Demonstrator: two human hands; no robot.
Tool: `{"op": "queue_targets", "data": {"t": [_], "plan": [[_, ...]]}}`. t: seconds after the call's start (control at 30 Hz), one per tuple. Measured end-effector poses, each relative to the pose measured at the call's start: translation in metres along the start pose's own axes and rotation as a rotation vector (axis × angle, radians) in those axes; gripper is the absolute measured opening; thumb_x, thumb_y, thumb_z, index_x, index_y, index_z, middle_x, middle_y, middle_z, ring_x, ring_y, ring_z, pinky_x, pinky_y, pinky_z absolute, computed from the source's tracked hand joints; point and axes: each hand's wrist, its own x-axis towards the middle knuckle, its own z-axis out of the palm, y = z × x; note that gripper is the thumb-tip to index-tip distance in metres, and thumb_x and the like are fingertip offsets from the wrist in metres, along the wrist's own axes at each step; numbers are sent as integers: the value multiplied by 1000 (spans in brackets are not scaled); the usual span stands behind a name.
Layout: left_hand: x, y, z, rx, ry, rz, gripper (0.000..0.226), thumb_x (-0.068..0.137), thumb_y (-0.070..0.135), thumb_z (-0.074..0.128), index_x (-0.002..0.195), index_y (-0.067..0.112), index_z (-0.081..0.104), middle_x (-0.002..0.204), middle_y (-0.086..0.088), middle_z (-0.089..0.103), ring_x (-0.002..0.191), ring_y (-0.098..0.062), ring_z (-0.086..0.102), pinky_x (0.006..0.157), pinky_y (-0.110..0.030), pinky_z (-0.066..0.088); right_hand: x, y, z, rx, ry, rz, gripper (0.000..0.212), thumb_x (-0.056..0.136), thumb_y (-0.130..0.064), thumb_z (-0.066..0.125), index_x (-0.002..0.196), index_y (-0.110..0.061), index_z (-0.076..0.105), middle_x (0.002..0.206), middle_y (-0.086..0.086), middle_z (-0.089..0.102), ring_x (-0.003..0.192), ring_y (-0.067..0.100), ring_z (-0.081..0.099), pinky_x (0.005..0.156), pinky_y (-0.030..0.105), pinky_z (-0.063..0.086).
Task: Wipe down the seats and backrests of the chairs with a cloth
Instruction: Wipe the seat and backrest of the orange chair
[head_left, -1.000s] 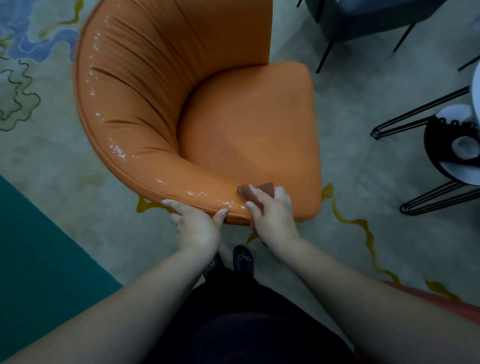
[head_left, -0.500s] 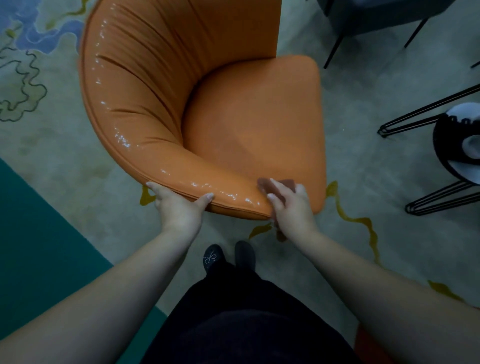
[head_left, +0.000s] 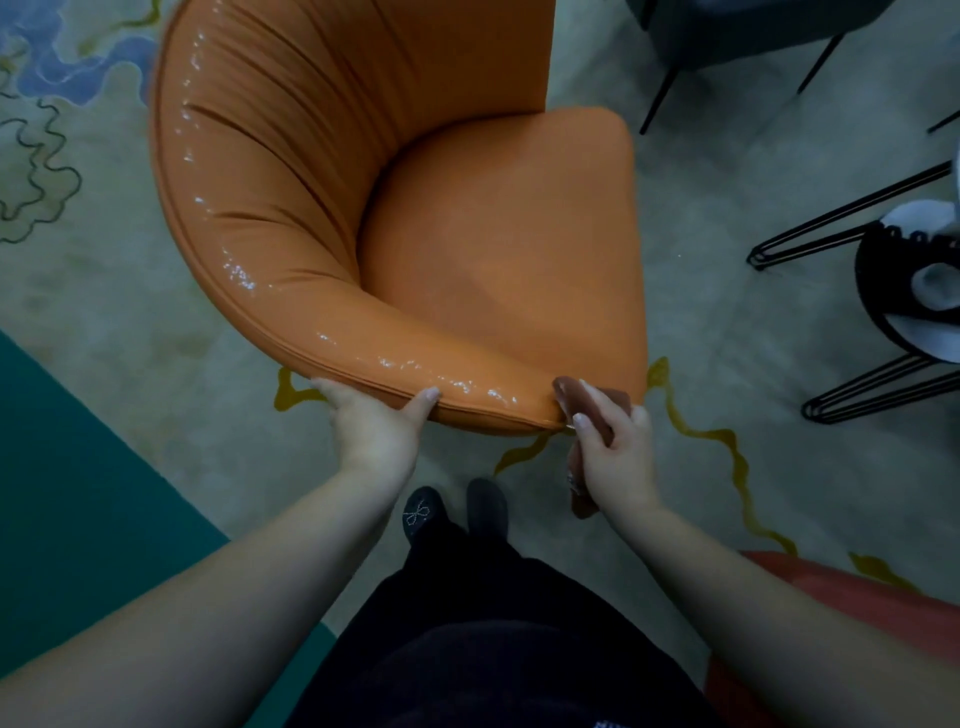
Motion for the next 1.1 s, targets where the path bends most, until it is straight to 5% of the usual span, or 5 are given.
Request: {"op": "queue_targets", "data": {"t": [0.23,0.43,0.73,0.93,1.1], "plan": [[-40,-3,56,-153,-352,-169,55,79,47,73,103,-1,62,112,-18,68,103,-31,65,92,-38,51,1,3,-5,62,42,16,39,95,-17,56,131,-34,57,113,0,41,102,5,46,78,-10,25],[-46,2,91,-221,-331,-295,76,68,50,81,119,0,57,113,-15,65,103,-32,65,92,-42,53,1,9,-4,55,35,-24,40,93,-18,58,131,-32,58,112,2,44,106,7,46,83,-9,22],[-48,-18,88,-228,-294,-94,52,80,37,74,110,-2,58,106,-11,70,96,-30,68,86,-46,55,3,15,-6,52,7,-26,41,94,-21,57,133,-35,56,111,-1,43,104,7,46,80,-10,24],[-60,-23,42,341,-268,614,41,84,34,72,119,14,65,108,2,68,95,-15,64,85,-27,51,8,13,-3,82,-11,-8,40,95,-24,56,131,-41,56,103,-20,37,99,2,47,89,10,36],[-56,-15,31,736,-152,1242,56,73,25,80,124,10,63,121,-14,60,106,-34,58,83,-43,51,7,8,-3,80,-31,-15,40,94,-24,57,130,-42,56,103,-16,39,97,-24,40,80,-7,28]]}}
